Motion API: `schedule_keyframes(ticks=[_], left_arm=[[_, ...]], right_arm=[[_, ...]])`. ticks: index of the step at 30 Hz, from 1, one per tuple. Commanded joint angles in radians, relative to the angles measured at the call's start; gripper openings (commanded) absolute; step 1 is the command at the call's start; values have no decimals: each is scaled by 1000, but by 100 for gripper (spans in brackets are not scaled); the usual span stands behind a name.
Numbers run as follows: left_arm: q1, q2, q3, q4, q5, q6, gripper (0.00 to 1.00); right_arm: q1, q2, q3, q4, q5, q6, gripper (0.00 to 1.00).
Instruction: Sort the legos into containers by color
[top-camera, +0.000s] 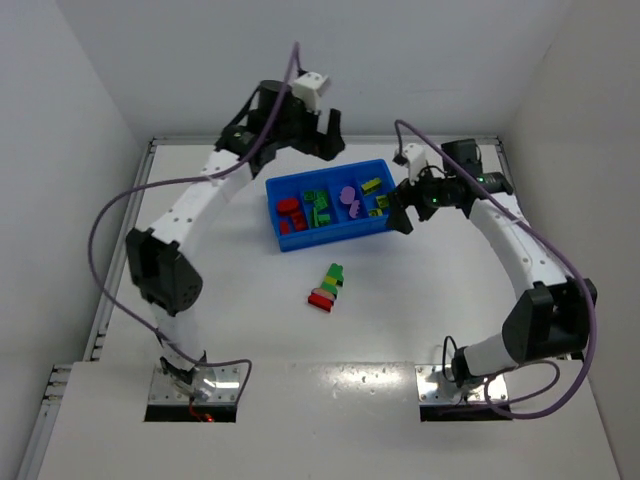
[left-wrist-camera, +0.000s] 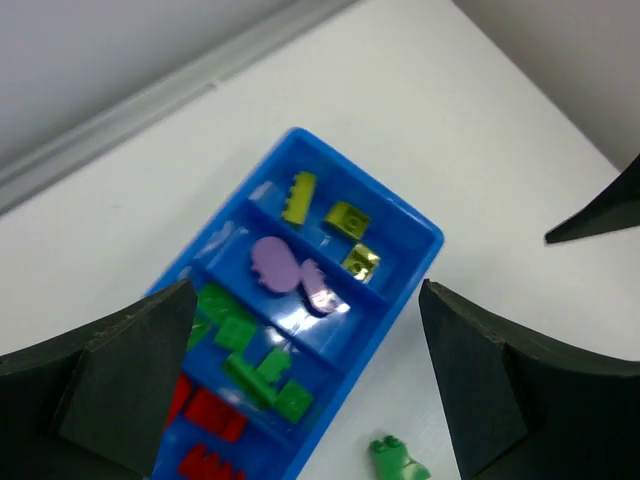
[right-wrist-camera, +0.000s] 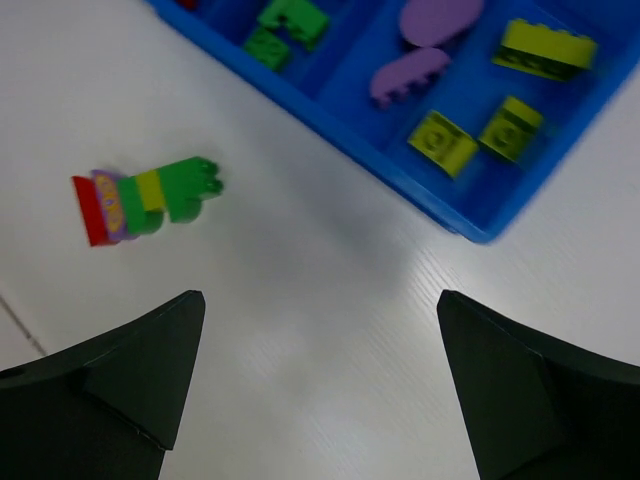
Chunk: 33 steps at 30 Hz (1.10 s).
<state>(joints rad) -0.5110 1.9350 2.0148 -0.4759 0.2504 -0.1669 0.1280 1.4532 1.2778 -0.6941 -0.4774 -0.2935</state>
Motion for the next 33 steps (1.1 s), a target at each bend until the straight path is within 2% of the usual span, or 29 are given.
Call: schedule_keyframes(ticks=[1,3,4,7,11,12,14,15,20,23,24,29,33], left_arm=[[58,-143,-178,-85,-20,21,100],[58,-266,-281,-96,-98,47,100],[49,-304,-379,-96,-121,47,99],[66,-427,-532,-96,-189,8,98],[198,-508,-628,-122,-27,-29,100],[242,-518,-628,-148,60,-2,100],[265,-528,-637,-212,143,93,100],[266,-545,-637,-222,157,110,100],[276,-643,-705,-231,144,144,100],[310,-691,-780,-231,234,144,100],[321,-691,-798,-219,234,144,100],[422,-720,-872,-179,410,104,100],[471,-720,-901,-179,449,104,100]], right_arm=[[70,73,21,-22,-164,-125,100],[90,107,22,-7,-173,-92,100],[110,107,0,25,-173,-91,98],[172,107,-44,36,-173,-154,97],[249,107,-90,27,-173,-291,94],[262,107,-100,27,-173,-356,93],[280,98,-109,6,-193,-458,92],[300,98,-132,-5,-193,-580,90],[378,98,-176,-15,-139,-857,89],[403,110,-219,-15,-121,-1002,89],[419,110,-228,-15,-121,-1003,89],[482,153,-238,-4,-124,-1108,89],[504,229,-229,19,-177,-1191,85]])
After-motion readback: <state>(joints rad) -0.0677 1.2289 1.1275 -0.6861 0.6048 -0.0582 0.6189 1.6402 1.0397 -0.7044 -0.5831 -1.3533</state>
